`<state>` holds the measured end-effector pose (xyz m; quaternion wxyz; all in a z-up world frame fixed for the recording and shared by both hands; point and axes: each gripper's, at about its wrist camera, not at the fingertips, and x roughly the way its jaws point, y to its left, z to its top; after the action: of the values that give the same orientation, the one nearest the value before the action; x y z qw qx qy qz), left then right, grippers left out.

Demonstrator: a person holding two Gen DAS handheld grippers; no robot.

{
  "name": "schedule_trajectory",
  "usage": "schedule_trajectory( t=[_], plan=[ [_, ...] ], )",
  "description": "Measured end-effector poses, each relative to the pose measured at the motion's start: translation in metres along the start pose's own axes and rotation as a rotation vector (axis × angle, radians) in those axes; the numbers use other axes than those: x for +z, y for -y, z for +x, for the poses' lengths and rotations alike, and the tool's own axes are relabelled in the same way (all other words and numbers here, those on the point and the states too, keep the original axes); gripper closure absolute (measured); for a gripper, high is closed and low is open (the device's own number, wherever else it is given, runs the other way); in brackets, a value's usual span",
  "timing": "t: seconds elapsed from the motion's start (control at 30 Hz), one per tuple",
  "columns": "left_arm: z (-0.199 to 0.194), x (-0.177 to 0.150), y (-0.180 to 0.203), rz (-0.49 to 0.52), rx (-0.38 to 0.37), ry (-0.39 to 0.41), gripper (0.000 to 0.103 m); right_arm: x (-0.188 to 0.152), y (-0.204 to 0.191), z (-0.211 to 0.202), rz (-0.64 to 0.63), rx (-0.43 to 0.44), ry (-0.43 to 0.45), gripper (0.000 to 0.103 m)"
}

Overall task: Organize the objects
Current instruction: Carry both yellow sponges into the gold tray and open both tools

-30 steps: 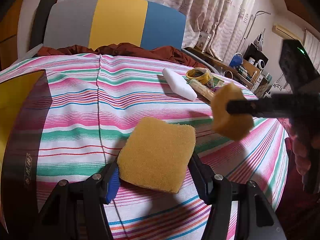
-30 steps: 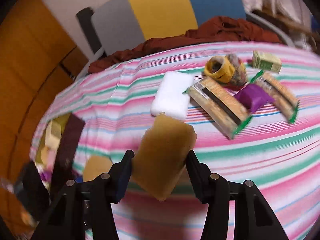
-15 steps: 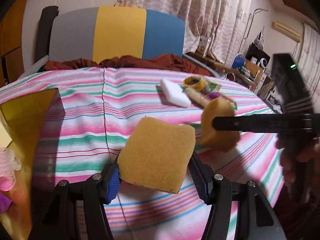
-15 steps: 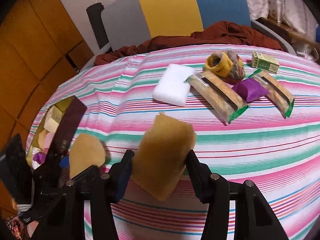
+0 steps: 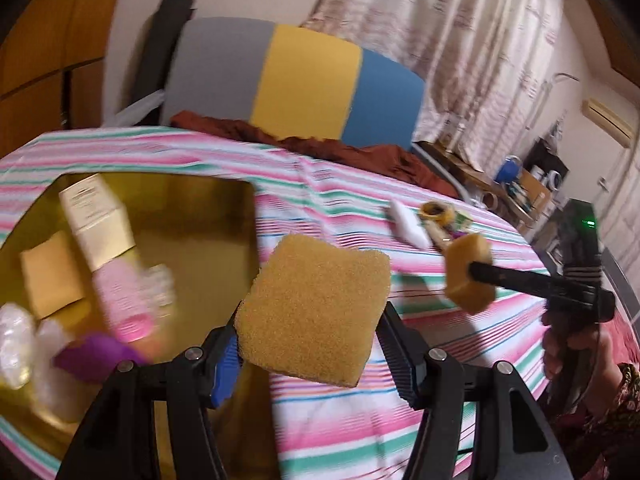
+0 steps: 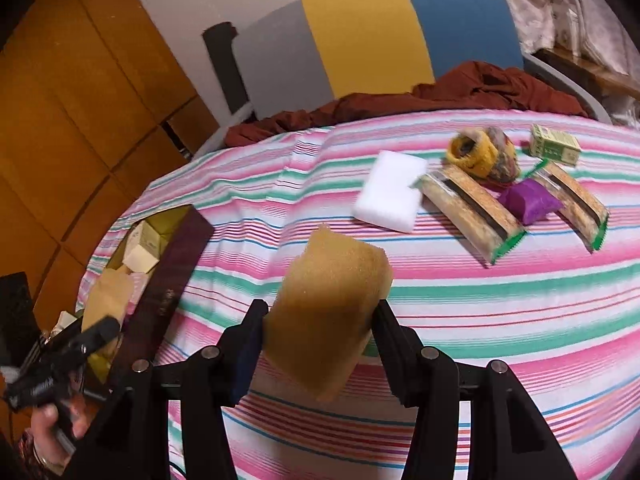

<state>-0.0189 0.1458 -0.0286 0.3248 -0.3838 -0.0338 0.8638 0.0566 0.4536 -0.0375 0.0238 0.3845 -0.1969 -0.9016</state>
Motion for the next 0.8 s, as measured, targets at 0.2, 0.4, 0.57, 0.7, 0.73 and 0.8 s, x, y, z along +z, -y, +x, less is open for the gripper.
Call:
schedule_trajectory(
  t=[0.2, 0.4, 0.57, 0.7, 0.73, 0.8],
  plan=[
    [-0.001, -0.016, -0.039, -0.054, 0.034, -0.055, 0.040, -0.001, -0.034, -0.002, -0.030, 0.082, 0.002, 0.049],
    [0.001, -0.028, -0.056, -0.064, 0.060, -0.093, 0.039, -0.003, -0.078, 0.003, -0.049, 0.175, -0.007, 0.049],
    [0.000, -0.034, -0.060, -0.052, 0.079, -0.117, 0.037, -0.001, -0.113, 0.012, -0.084, 0.220, -0.018, 0.049],
    [-0.003, -0.036, -0.053, 0.015, 0.142, -0.134, 0.032, 0.001, -0.137, 0.020, -0.099, 0.254, -0.031, 0.048],
    [-0.005, -0.037, -0.051, 0.028, 0.150, -0.133, 0.031, 0.002, -0.145, 0.022, -0.108, 0.262, -0.034, 0.048],
    [-0.010, -0.038, -0.049, 0.037, 0.144, -0.128, 0.029, 0.003, -0.157, 0.026, -0.123, 0.272, -0.041, 0.047]
  ],
)
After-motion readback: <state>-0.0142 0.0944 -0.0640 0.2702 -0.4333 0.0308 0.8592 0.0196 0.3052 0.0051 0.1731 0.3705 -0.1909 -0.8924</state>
